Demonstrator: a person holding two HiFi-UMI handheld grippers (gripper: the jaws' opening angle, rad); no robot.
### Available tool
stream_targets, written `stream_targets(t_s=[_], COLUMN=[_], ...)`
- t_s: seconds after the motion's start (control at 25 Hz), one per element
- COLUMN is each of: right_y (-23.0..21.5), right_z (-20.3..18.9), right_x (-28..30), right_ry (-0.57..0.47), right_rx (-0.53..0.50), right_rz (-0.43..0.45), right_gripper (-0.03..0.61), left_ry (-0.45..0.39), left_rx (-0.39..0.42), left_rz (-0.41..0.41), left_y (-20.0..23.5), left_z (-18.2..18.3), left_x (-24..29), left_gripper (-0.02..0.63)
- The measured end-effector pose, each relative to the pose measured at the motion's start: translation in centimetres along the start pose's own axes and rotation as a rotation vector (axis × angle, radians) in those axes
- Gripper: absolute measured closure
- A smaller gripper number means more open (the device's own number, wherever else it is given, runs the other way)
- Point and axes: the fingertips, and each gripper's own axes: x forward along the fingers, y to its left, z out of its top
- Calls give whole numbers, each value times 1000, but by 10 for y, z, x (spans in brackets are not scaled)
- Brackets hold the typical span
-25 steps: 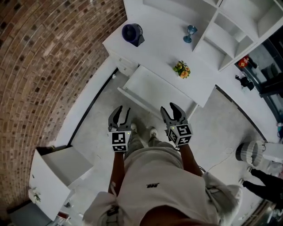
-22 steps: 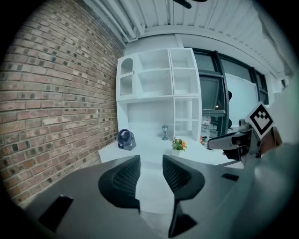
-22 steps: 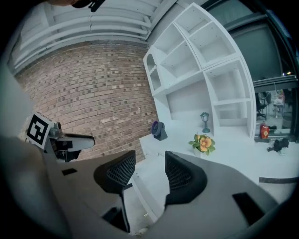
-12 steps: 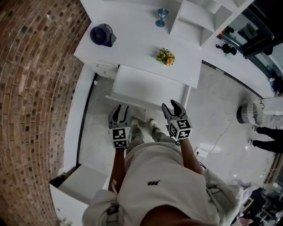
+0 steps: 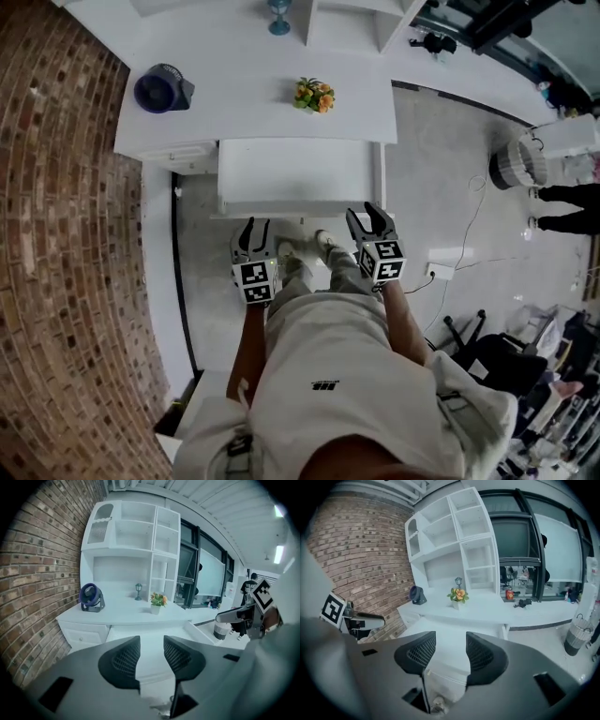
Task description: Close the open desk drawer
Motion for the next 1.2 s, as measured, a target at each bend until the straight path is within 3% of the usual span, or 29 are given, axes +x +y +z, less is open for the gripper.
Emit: stream_targets(t_s=[0.6,1.2], right_y=[-18,-30], right_z=[-79,-135], right_x=[2,29], right_ry=[91,197], right_rx=[81,165], right_rz=[-125,-140], right_gripper=[374,350], left_ry=[125,239], left_rx=[-35,-58], left_rz=[-67,-87], left_y=[-1,-10], left_z=[-64,-112], left_x=[24,57], left_gripper=[408,388])
